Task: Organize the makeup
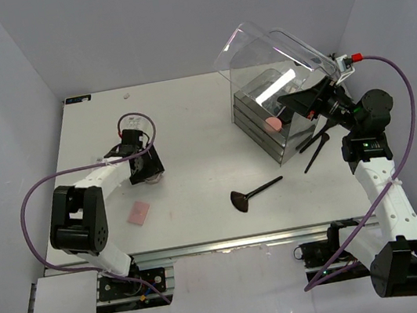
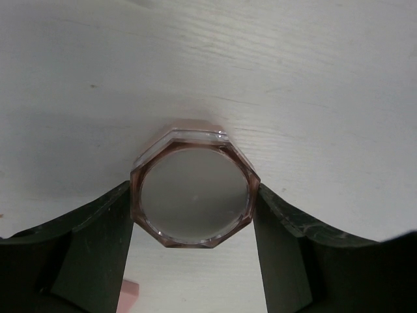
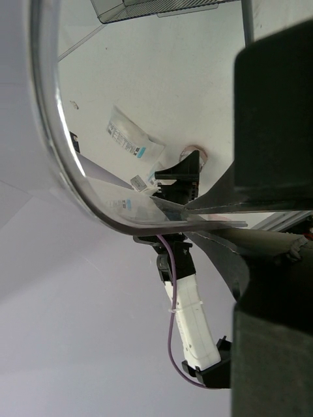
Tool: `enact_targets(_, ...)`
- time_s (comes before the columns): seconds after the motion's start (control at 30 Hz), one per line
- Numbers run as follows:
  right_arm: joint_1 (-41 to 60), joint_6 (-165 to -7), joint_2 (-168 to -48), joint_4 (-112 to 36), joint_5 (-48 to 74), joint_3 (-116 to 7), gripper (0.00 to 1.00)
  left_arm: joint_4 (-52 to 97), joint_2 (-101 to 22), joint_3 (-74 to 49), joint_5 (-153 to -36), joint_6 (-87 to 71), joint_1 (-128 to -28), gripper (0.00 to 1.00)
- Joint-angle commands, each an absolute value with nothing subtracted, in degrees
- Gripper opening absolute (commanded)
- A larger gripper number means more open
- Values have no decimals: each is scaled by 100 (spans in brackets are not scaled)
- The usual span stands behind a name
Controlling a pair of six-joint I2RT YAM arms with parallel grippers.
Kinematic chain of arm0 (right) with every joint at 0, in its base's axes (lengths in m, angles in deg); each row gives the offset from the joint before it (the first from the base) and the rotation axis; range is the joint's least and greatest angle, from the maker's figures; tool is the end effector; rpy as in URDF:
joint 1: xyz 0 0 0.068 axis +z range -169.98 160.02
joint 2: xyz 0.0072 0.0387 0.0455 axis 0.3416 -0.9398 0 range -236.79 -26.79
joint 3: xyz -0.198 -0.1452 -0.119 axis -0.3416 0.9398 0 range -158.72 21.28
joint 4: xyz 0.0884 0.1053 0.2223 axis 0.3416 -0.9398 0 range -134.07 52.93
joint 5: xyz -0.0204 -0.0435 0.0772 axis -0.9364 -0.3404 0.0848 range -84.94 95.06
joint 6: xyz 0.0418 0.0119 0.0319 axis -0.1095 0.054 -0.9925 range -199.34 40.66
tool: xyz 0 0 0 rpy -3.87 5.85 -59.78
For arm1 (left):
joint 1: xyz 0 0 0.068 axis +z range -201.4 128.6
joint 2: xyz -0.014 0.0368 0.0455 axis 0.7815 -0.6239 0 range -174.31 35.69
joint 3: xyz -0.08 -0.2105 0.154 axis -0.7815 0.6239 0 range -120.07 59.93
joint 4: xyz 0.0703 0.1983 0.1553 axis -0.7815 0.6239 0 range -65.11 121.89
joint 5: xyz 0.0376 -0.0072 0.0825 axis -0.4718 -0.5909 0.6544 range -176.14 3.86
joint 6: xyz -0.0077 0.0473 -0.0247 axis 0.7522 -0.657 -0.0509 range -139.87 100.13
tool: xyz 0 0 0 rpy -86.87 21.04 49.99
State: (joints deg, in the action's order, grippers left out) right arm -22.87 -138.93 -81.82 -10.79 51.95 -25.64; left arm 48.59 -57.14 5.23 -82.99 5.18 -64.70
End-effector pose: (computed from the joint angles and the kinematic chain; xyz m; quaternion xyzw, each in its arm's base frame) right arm 0.2141 0.0152 0.3853 0.0036 0.6272 0.5582 0.5431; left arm 0.3066 -0.0705 0.1764 -0.1059 0.9638 -0.0548 0.2385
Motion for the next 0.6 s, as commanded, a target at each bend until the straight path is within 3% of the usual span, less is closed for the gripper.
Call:
enact_targets(0.0,-2261,-13858,-7952,-649,5366,-2601,16,4085,-4728,536,-9955,599,-6792,19)
enact_targets(0.1,-2261,-13849,-7952,-640,5366,-2610,16,2943,-4388,874,-10946,1108,-7139,16)
enact_targets(0.23,-2286,-13841,-7934,-648,5366,-2601,16,1378,-4477,957,-11176,1812,-7891,15)
enact_targets(0.57,-2296,-13872,-7918,-649,5380,-2610,16,-1266,-6268,-322,-10519,2321,-9204,17)
